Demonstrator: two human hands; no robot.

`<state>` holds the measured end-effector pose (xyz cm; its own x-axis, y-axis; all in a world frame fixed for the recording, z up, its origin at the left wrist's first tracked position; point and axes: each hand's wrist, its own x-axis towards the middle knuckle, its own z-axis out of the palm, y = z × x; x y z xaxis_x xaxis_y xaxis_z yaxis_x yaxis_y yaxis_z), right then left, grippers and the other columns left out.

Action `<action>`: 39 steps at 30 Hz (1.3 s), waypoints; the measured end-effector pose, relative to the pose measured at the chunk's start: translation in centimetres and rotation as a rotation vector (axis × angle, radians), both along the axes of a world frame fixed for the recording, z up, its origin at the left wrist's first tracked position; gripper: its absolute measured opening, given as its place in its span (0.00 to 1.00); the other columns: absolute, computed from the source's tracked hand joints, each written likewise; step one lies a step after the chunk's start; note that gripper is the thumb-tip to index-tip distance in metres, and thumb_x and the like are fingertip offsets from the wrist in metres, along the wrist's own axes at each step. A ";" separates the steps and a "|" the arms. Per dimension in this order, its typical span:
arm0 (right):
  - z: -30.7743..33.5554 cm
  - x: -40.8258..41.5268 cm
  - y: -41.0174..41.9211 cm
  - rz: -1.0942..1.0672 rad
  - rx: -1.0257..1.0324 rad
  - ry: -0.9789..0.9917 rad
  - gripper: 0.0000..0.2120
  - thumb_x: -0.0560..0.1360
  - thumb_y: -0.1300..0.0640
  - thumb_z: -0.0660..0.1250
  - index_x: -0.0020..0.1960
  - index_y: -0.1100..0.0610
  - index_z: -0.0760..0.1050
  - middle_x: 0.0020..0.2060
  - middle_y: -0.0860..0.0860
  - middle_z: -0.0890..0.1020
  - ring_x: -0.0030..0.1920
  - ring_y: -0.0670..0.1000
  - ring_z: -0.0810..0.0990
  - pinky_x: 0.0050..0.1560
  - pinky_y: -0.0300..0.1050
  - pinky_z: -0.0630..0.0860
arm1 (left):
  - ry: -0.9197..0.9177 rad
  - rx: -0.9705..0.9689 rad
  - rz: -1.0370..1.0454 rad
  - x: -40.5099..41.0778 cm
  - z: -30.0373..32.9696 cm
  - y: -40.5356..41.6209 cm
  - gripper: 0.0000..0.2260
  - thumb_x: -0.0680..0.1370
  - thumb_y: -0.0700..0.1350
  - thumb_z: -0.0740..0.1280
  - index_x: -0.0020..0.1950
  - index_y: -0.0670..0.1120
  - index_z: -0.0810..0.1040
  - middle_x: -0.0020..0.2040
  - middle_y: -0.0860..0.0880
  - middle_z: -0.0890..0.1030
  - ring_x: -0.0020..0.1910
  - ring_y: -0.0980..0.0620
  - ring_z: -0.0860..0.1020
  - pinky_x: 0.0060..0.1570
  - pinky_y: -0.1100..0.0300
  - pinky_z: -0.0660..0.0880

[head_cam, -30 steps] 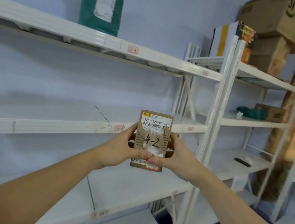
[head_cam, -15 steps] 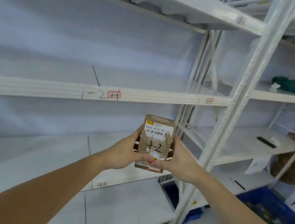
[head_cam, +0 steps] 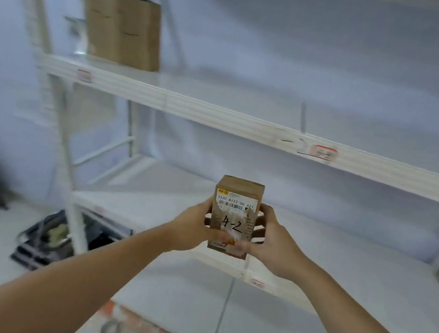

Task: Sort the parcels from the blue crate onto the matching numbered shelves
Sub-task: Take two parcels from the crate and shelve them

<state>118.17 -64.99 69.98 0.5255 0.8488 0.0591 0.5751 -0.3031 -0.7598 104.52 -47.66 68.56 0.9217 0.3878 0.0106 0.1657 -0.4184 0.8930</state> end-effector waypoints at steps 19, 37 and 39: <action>-6.5 -9.6 34.1 0.149 0.011 0.068 0.39 0.73 0.55 0.77 0.74 0.45 0.57 0.53 0.41 0.78 0.54 0.41 0.80 0.47 0.35 0.80 | 0.032 0.085 0.390 -11.8 -5.3 29.4 0.26 0.73 0.38 0.78 0.65 0.49 0.70 0.59 0.55 0.81 0.55 0.57 0.79 0.40 0.73 0.77; -22.5 -3.7 51.8 -0.018 -0.179 0.101 0.28 0.72 0.55 0.76 0.61 0.41 0.61 0.52 0.44 0.81 0.53 0.51 0.83 0.52 0.52 0.81 | 0.304 0.131 0.425 -3.6 -19.2 45.7 0.13 0.74 0.45 0.75 0.54 0.55 0.77 0.52 0.54 0.83 0.52 0.51 0.82 0.55 0.47 0.81; -23.6 -2.8 53.7 -0.079 -0.159 0.156 0.26 0.73 0.58 0.75 0.53 0.36 0.62 0.50 0.43 0.82 0.50 0.48 0.83 0.45 0.39 0.80 | 0.287 0.174 0.443 -2.6 -19.7 47.2 0.13 0.76 0.45 0.75 0.56 0.54 0.75 0.54 0.53 0.81 0.52 0.51 0.81 0.53 0.52 0.80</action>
<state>115.37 -11.29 46.36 0.5833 0.7966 -0.1589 0.4243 -0.4656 -0.7767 101.91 -0.51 48.89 0.6466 0.7536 -0.1180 0.5855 -0.3911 0.7101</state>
